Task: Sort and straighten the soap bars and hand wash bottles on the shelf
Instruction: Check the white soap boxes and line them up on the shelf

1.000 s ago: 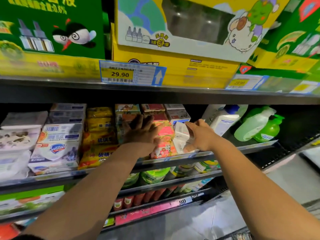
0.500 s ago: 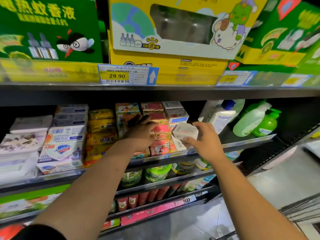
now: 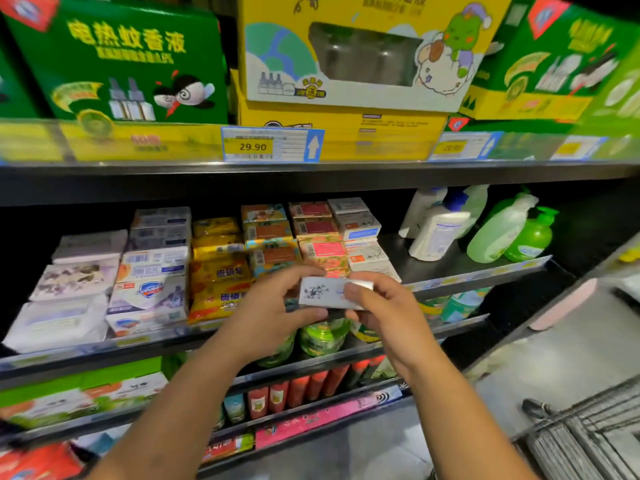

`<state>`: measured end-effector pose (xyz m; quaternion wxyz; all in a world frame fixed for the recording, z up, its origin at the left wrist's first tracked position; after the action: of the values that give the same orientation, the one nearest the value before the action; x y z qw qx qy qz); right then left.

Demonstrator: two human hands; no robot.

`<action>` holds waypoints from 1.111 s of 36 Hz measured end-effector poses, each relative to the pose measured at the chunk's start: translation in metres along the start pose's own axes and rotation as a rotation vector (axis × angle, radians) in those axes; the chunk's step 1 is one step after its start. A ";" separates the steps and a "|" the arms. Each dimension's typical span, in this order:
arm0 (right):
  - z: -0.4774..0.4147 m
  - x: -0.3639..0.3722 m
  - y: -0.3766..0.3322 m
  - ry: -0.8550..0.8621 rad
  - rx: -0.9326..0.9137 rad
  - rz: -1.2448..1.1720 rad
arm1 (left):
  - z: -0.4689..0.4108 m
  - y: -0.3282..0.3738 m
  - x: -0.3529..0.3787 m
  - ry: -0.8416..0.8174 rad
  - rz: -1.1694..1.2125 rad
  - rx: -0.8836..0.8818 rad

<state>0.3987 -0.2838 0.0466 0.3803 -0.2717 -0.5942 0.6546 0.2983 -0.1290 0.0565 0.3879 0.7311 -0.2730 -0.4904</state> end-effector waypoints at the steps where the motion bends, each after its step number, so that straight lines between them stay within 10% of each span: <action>1: 0.004 0.007 0.000 -0.033 0.031 -0.023 | 0.006 0.001 -0.004 0.060 0.059 -0.012; 12: 0.031 0.064 0.008 -0.263 0.052 -0.011 | 0.050 -0.010 -0.027 0.366 0.680 -0.266; 21: 0.042 0.073 0.001 -0.187 0.057 -0.110 | 0.076 -0.004 -0.037 -0.026 0.513 -0.154; 27: 0.049 0.080 0.001 -0.426 0.075 -0.206 | 0.082 -0.007 -0.058 0.159 0.269 -0.038; 40: 0.036 0.076 -0.003 -0.228 -0.011 -0.081 | 0.083 -0.012 -0.038 0.159 0.614 -0.188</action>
<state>0.3276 -0.2418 0.0625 0.3348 -0.1733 -0.6475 0.6623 0.2076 -0.1176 0.0472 0.6034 0.6117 -0.4030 -0.3153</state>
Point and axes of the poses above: each hand's wrist, its own z-axis away from the middle knuckle, its own x-axis out of the palm, y = z × x, the point moved 6 cm from there along -z, towards the middle knuckle, and after that the axes turned 1 degree about x, right-handed, at the moved point
